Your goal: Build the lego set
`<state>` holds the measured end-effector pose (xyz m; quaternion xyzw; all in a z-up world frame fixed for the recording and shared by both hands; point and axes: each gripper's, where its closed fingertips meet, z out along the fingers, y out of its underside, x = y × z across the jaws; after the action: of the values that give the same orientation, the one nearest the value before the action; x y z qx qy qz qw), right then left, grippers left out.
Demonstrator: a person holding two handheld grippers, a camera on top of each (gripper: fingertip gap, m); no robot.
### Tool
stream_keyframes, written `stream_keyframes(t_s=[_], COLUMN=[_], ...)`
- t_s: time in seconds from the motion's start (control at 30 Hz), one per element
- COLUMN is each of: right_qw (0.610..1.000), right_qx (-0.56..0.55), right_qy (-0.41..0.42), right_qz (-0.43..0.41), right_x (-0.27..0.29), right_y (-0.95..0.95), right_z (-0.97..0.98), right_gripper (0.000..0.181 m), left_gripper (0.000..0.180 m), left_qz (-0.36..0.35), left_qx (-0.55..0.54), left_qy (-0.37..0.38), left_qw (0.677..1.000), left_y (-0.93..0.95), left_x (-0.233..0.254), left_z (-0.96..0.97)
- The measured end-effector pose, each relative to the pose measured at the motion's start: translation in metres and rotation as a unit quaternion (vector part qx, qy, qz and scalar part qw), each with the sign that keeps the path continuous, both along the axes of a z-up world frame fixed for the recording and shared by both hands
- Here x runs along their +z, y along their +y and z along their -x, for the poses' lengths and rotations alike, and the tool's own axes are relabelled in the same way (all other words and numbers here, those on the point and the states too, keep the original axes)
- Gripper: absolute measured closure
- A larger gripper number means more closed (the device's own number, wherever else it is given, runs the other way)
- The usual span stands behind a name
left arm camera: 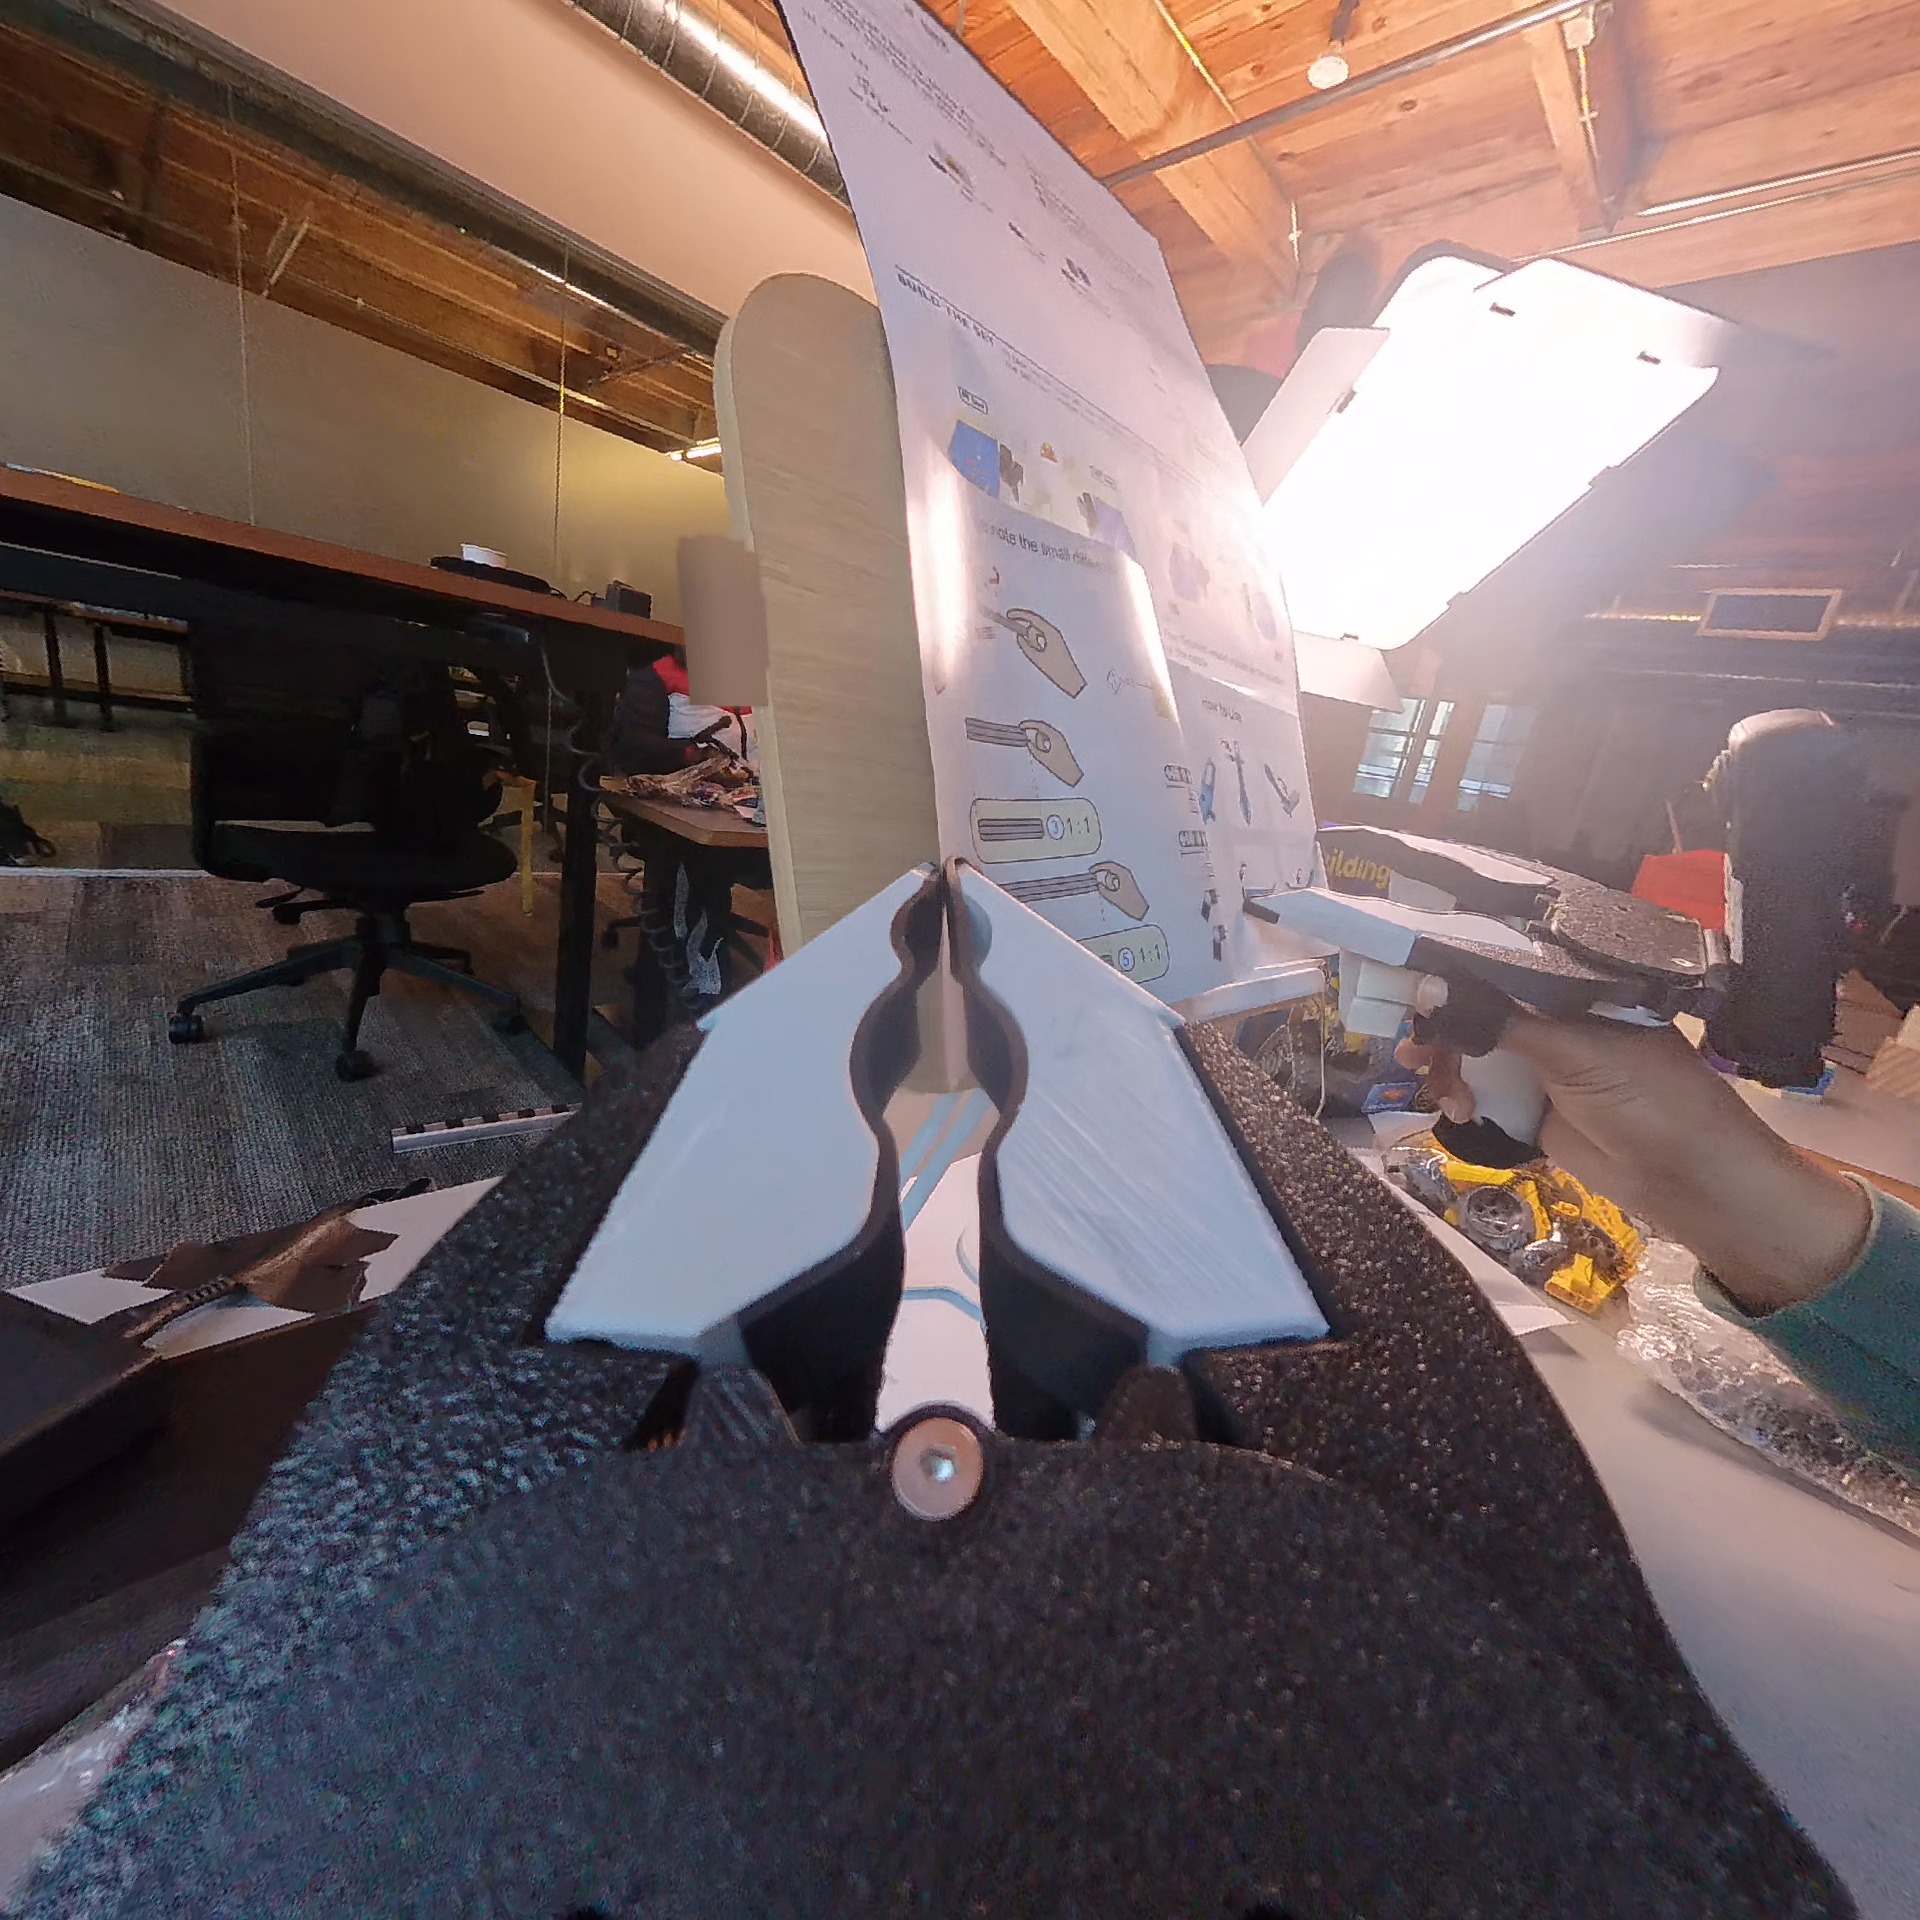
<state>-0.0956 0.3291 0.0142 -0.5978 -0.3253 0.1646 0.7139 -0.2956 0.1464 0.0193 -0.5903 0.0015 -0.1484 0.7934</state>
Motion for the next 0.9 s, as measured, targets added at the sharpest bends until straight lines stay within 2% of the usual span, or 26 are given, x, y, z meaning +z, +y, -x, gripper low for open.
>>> stream_keyframes(t_s=[0.07, 0.2, 0.33, 0.53, 0.6, 0.67, 0.73, 0.8, 0.9], right_qw=[1.0, 1.0, 1.0, 0.999, 0.999, 0.999, 0.999, 0.998, 0.999], right_qx=[0.005, 0.004, 0.01, 0.024, 0.025, -0.008, -0.023, -0.011, -0.018], right_qy=[-0.013, -0.004, 0.009, 0.018, 0.031, 0.048, 0.047, 0.056, 0.045], right_qz=[0.002, -0.004, -0.009, -0.012, -0.014, -0.025, -0.014, -0.002, -0.015], right_x=[-0.003, -0.003, -0.002, -0.001, 0.002, 0.007, 0.004, 0.001, 0.002], right_y=[-0.001, 0.001, 0.001, 0.0, 0.0, 0.005, 0.01, 0.009, 0.007], right_z=[0.003, -0.001, -0.003, -0.004, -0.007, -0.017, -0.021, -0.018, -0.017], right_gripper=[0.08, 0.092, 0.118, 0.136, 0.136, 0.116, 0.104, 0.108, 0.112], left_gripper=[0.18, 0.18, 0.18, 0.18, 0.18, 0.18, 0.18, 0.179, 0.168], left_qz=[0.003, 0.011, 0.015, 0.019, 0.019, 0.017, 0.015, 0.014, 0.026], left_qx=[-0.002, -0.005, -0.007, -0.005, -0.001, 0.006, 0.015, 0.022, 0.056], left_qy=[0.0, 0.003, 0.006, 0.005, 0.004, 0.0, -0.007, -0.015, -0.039], left_qw=[1.0, 1.0, 1.0, 1.0, 1.0, 1.0, 1.0, 1.0, 0.997], left_y=[0.002, 0.005, 0.007, 0.007, 0.007, 0.006, 0.005, 0.004, 0.004], left_x=[-0.002, -0.007, -0.01, -0.013, -0.013, -0.012, -0.011, -0.011, -0.012], left_z=[-0.001, -0.005, -0.008, -0.007, -0.005, -0.002, 0.003, 0.008, 0.022])
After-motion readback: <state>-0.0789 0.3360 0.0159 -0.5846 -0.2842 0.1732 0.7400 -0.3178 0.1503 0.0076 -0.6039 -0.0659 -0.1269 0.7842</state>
